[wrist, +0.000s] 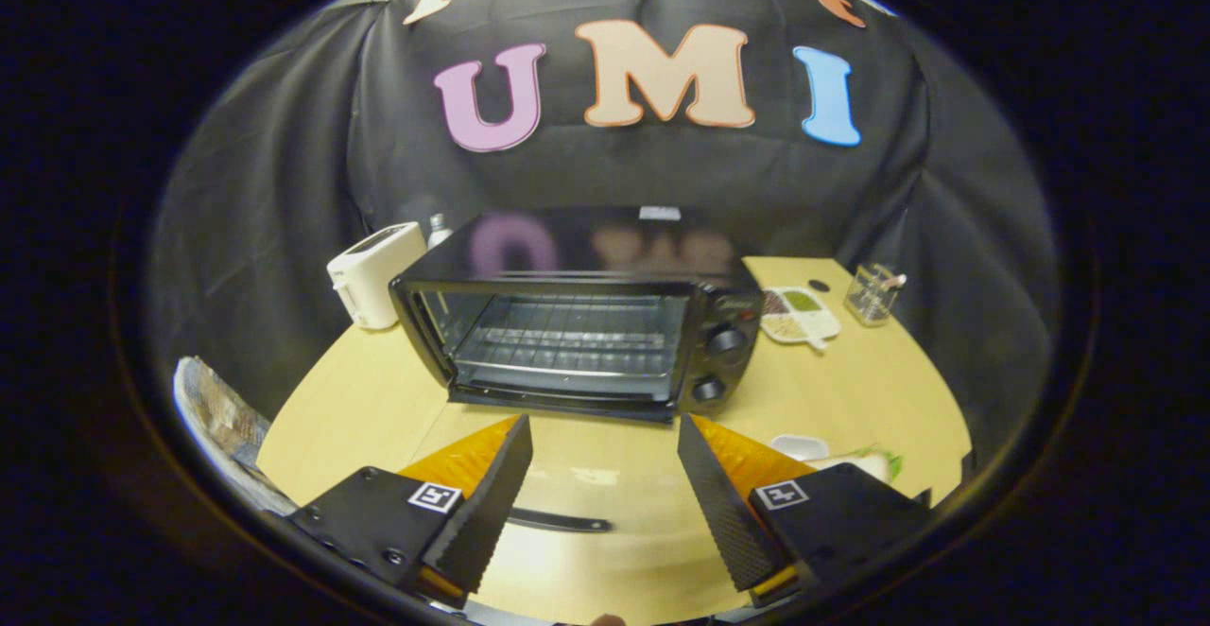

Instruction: Open the toaster oven, put the food inside, and close the toaster oven door.

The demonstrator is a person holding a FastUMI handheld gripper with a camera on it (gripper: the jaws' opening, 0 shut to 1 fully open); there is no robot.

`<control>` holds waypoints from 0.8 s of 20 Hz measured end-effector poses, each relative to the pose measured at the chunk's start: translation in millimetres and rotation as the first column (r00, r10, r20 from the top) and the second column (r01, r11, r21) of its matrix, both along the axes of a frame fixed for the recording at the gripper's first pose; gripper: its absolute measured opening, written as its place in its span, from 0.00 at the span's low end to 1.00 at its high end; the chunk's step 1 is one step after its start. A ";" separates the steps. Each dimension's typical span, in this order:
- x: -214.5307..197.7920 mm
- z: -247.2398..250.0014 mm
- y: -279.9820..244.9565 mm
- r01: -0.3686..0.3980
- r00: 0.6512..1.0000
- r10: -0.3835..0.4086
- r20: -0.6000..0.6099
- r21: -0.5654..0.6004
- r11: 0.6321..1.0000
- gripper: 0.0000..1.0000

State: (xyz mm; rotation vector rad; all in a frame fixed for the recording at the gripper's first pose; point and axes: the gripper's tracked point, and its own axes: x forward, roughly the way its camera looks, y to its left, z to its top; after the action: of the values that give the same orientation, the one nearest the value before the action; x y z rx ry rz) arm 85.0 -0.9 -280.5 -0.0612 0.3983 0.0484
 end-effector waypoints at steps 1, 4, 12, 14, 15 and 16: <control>-4.5 10.6 -13.9 0.014 1.000 -0.014 0.018 -0.003 1.000 0.97; -18.1 29.1 -61.2 0.071 0.996 -0.072 0.060 0.005 0.997 0.97; -56.7 -0.1 -169.5 0.239 0.968 -0.250 0.022 0.225 0.945 0.96; -57.4 -18.5 -190.9 0.276 0.958 -0.287 -0.007 0.298 0.914 0.96; -56.7 -25.9 -198.4 0.285 0.955 -0.298 -0.015 0.340 0.896 0.96; -53.7 -31.5 -202.5 0.286 0.953 -0.301 -0.021 0.383 0.878 0.96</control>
State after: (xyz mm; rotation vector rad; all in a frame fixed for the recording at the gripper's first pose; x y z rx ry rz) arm 31.3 -203.4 -311.9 0.3862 0.3491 -0.1762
